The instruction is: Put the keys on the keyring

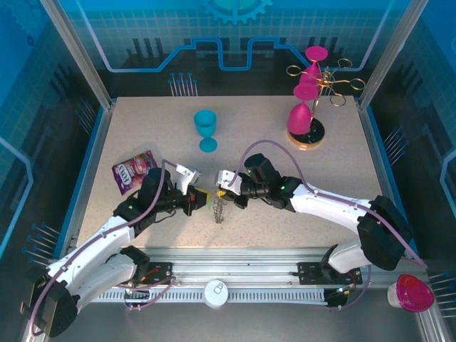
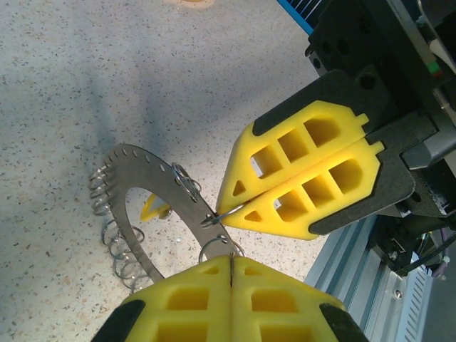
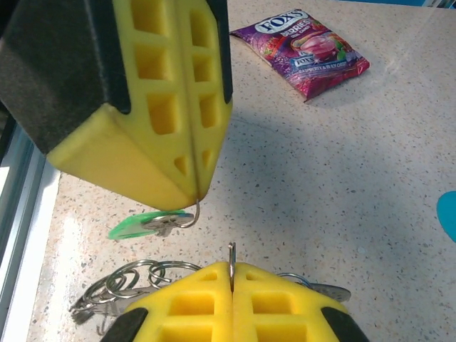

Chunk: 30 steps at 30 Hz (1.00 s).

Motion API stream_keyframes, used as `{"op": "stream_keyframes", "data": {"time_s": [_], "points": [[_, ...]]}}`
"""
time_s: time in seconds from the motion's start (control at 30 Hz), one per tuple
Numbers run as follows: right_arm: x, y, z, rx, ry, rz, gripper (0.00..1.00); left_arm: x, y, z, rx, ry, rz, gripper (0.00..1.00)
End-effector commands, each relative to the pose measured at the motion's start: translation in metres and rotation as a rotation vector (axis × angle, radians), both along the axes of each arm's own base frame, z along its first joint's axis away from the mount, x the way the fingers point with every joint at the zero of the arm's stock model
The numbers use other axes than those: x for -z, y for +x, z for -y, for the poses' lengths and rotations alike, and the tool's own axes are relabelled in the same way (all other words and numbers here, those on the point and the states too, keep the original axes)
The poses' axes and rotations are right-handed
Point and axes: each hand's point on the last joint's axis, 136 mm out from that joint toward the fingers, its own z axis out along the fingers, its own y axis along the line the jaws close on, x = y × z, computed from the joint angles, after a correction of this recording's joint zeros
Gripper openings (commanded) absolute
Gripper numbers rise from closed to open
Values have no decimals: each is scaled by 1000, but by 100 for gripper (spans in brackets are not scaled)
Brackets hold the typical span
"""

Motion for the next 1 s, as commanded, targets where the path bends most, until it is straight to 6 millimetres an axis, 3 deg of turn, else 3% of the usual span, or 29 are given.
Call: {"op": "stream_keyframes", "data": {"time_s": [0.0, 0.2, 0.77, 0.8, 0.97], "points": [[-19, -1, -10, -26, 44, 27, 0, -14, -4, 7, 50, -44, 18, 0], [-22, -11, -13, -69, 69, 13, 0, -15, -3, 11, 62, -70, 11, 0], [-38, -12, -17, -40, 149, -24, 0, -8, 5, 5, -17, -72, -20, 0], [-28, -15, -14, -38, 139, -46, 0, -8, 6, 5, -23, -71, -19, 0], [-27, -18, -12, -31, 150, -70, 0, -7, 10, 2, -57, -69, -16, 0]]}}
